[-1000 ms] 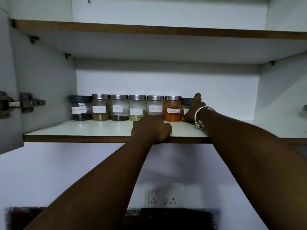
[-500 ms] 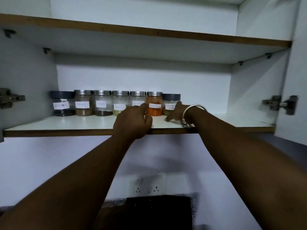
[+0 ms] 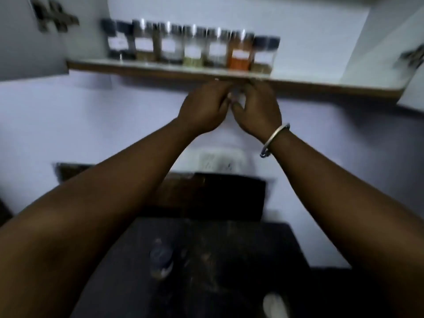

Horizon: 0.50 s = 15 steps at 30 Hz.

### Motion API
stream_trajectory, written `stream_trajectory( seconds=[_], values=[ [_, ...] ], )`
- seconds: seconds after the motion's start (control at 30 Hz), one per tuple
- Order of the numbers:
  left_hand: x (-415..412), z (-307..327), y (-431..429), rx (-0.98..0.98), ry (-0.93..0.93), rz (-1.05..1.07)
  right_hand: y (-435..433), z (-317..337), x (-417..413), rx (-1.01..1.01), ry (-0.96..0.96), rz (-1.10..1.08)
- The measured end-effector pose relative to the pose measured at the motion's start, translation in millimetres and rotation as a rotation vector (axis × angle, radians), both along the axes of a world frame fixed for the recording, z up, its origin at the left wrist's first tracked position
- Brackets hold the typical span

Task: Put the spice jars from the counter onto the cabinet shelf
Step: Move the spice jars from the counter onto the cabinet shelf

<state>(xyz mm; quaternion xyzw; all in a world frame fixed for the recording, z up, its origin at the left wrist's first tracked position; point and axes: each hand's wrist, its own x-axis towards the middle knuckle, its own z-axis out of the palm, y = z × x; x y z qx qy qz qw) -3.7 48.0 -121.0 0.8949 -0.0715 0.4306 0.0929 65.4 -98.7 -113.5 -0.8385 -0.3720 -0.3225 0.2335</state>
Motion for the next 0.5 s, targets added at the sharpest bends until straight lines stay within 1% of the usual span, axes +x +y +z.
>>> stream_trajectory(
  seconds=[0.03, 0.1, 0.17, 0.2, 0.27, 0.33, 0.4, 0.5],
  values=[
    [-17.1, -22.0, -1.7, -0.050, -0.007, -0.026, 5.7, -24.1, -16.3, 0.056, 0.044, 0.073],
    [-48.1, -67.8, 1.2, -0.116, -0.001, -0.013, 19.3, -76.5, -48.8, 0.131, 0.141, 0.178],
    [-78.6, -126.2, 13.7, -0.221, 0.131, 0.007, 37.0, -136.4, -80.7, 0.137, 0.329, 0.261],
    [-95.2, -157.7, 22.0, -0.289, 0.230, 0.009, 47.9, -166.7, -95.7, 0.100, 0.449, 0.285],
    [-123.6, -217.9, 33.9, -0.447, 0.408, 0.005, 64.6, -221.3, -119.1, -0.025, 0.661, 0.295],
    [-145.9, -274.0, 45.6, -0.590, 0.577, 0.049, 81.1, -272.5, -134.0, -0.209, 0.800, 0.288],
    [-160.0, -321.3, 61.1, -0.657, 0.747, 0.139, 95.1, -313.2, -141.2, -0.378, 0.848, 0.273],
    [-168.7, -371.2, 79.7, -0.721, 0.992, 0.242, 112.7, -355.6, -136.3, -0.638, 0.853, 0.289]
  ],
)
